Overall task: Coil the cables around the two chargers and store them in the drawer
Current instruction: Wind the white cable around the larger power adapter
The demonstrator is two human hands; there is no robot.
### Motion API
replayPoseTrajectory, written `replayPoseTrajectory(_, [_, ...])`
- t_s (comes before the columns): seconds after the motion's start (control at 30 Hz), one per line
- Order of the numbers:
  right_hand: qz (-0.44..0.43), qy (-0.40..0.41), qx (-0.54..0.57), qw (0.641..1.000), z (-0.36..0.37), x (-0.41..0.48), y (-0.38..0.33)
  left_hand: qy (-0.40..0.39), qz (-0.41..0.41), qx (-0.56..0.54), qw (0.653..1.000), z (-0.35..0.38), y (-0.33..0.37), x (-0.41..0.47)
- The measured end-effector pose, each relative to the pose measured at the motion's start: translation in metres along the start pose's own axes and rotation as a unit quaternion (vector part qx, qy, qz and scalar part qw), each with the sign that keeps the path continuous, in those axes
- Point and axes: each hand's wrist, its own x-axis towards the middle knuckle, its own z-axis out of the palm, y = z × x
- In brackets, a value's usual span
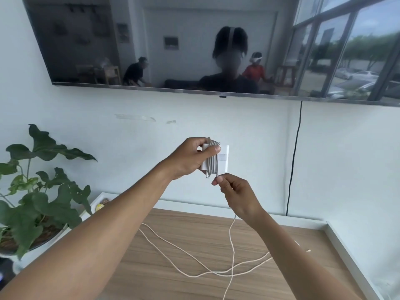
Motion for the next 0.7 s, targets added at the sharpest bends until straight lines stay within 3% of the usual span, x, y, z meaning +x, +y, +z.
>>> replayPoseTrajectory(0.27, [-0.031,0.003,-0.048,0.998,-0.006,0.001,0.001,-0.037,-0.015,-0.026,0.999,-0.002,-0.001,-0.010])
replayPoseTrajectory(0.57, [-0.030,-0.060,-0.181,0.981,-0.032,0.026,-0.001,-0.105,-0.051,-0.065,0.991,-0.001,0.002,-0.025])
replayPoseTrajectory(0.7, [0.074,-0.116,-0.162,0.977,-0.038,0.036,-0.020,-0.139,-0.041,0.077,0.987,0.003,-0.001,-0.029])
